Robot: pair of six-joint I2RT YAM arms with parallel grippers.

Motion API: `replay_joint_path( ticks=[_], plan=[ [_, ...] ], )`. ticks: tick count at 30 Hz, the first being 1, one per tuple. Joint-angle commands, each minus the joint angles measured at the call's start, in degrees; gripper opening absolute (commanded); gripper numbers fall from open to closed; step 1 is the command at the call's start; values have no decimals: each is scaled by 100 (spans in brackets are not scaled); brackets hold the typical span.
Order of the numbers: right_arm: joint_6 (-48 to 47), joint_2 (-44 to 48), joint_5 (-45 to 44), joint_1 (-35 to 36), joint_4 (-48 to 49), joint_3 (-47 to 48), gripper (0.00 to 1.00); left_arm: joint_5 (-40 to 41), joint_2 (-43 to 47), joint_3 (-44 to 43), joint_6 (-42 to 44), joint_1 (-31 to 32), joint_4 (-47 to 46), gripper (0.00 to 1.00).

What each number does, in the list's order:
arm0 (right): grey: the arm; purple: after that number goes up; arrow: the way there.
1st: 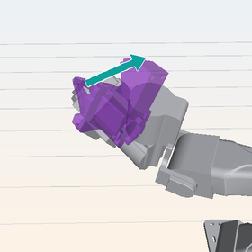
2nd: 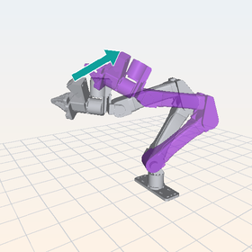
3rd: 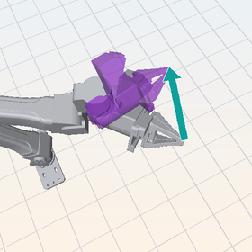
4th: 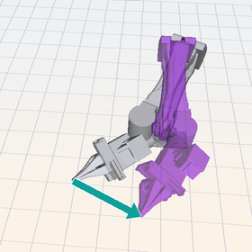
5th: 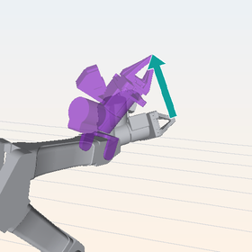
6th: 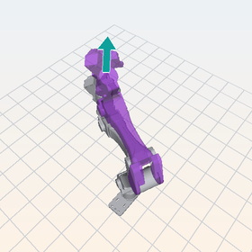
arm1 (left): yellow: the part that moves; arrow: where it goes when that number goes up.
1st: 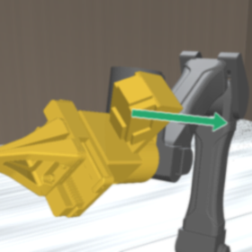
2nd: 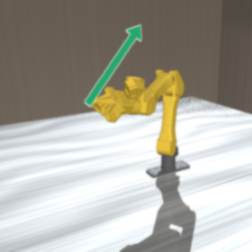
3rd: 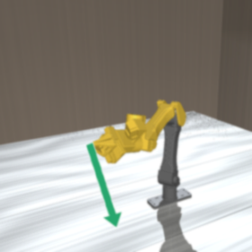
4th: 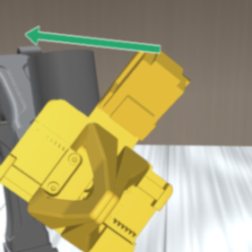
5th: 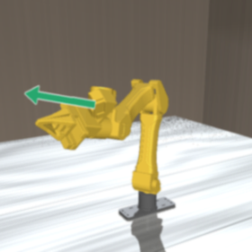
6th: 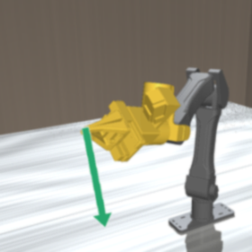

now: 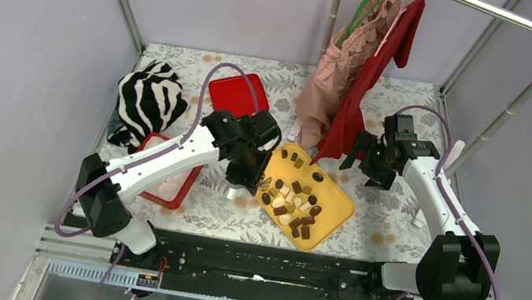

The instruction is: Pack the chocolate

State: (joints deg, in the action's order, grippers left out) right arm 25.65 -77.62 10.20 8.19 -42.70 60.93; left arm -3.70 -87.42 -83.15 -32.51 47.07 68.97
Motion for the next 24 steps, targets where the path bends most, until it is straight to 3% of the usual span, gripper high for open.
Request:
replay_joint_path(
  ticks=[1, 24],
  plan=[
    [-79, 125, 144, -19, 101, 128, 100, -481, -25, 100, 134, 123, -341, 41],
    [-86, 98, 132, -19, 86, 174, 100, -343, -422, 460, 245, 224, -639, 49]
  ],
)
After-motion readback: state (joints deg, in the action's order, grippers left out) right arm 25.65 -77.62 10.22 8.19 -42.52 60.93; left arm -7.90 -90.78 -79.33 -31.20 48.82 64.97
